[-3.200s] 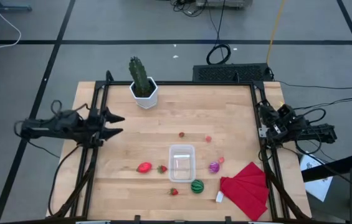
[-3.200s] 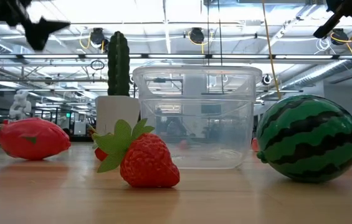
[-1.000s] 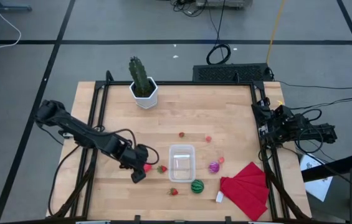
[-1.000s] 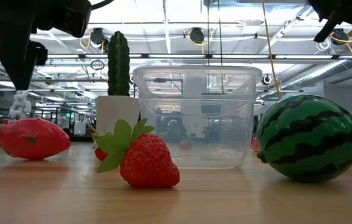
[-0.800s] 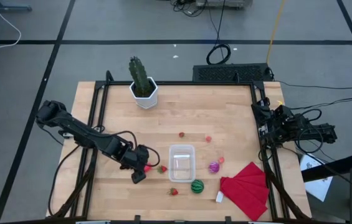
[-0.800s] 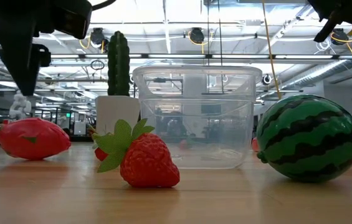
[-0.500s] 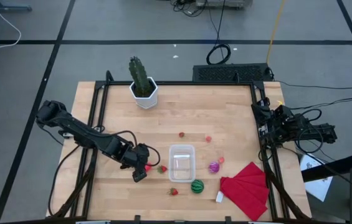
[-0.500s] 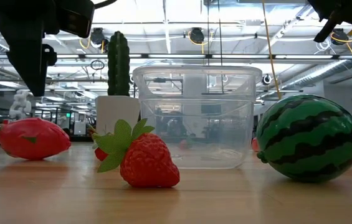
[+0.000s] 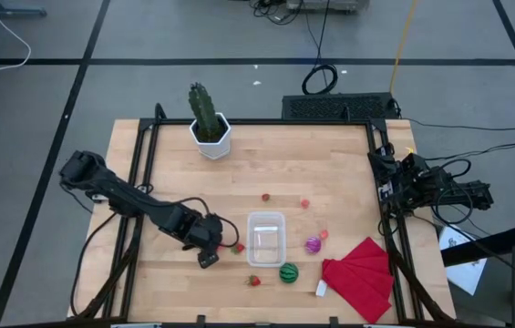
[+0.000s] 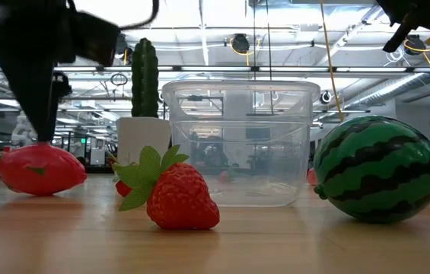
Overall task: Pick and placing Produce into tupperware
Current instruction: Put the dragon fruit into the transparent bin
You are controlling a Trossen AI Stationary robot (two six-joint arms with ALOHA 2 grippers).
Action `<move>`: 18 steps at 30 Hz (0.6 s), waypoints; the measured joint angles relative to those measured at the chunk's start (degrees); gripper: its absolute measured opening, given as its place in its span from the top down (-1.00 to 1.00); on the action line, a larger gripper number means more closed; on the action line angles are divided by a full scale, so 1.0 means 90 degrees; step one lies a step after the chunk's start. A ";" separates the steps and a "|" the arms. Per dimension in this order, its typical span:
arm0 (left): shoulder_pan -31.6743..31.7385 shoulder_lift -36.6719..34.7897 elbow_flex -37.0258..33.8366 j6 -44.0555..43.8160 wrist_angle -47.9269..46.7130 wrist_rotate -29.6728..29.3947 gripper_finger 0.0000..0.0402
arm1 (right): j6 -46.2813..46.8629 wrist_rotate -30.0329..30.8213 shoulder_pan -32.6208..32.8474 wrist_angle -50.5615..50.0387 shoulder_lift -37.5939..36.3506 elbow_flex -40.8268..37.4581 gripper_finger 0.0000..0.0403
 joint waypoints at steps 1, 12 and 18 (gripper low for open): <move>0.0000 0.0102 -0.0003 0.0018 -0.0025 0.0038 -0.45 | 0.0054 0.0000 -0.0001 0.0011 0.0000 0.0000 1.00; 0.0000 0.0667 -0.0004 0.0128 0.0216 0.0128 -0.45 | 0.0277 -0.0002 -0.0001 0.0036 0.0000 0.0000 1.00; 0.0000 0.0847 -0.0002 0.0228 0.0472 0.0109 -0.45 | 0.0277 -0.0002 0.0000 0.0040 -0.0002 0.0000 1.00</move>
